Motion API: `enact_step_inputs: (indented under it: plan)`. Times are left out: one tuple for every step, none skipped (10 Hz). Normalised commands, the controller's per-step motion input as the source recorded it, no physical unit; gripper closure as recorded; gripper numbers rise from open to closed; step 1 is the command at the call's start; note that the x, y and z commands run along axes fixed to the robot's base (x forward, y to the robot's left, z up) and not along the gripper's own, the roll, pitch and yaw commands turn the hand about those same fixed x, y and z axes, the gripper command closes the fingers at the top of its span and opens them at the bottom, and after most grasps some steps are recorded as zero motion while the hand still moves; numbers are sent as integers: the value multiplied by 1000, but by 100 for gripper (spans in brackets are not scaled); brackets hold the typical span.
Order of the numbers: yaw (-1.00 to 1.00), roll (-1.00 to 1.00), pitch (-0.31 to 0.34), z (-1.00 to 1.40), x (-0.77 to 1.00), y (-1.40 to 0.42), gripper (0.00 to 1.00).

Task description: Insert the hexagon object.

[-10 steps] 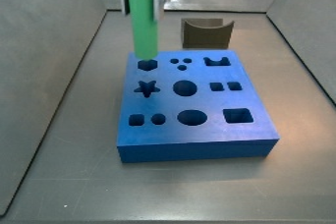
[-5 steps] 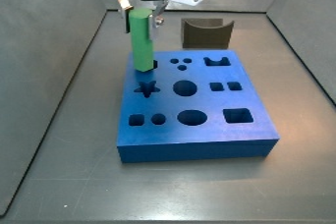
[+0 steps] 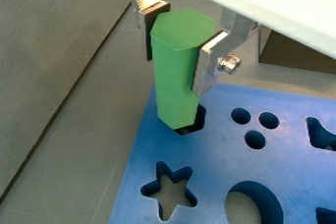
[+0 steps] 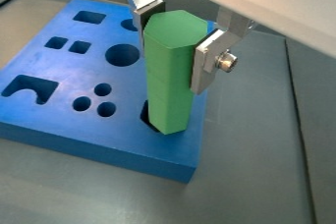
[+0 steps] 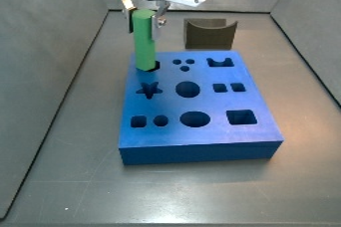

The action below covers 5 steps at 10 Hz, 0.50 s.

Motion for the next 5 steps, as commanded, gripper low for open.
enact_step_inputs:
  plan:
    - [0, -66, -56, -274, 3, 20, 100]
    - [0, -79, -99, -357, 109, 0, 100]
    - [0, -56, -116, -360, 137, -34, 100]
    - [0, -49, -103, -337, 157, -77, 100]
    - [0, -43, -99, -349, 163, -94, 100]
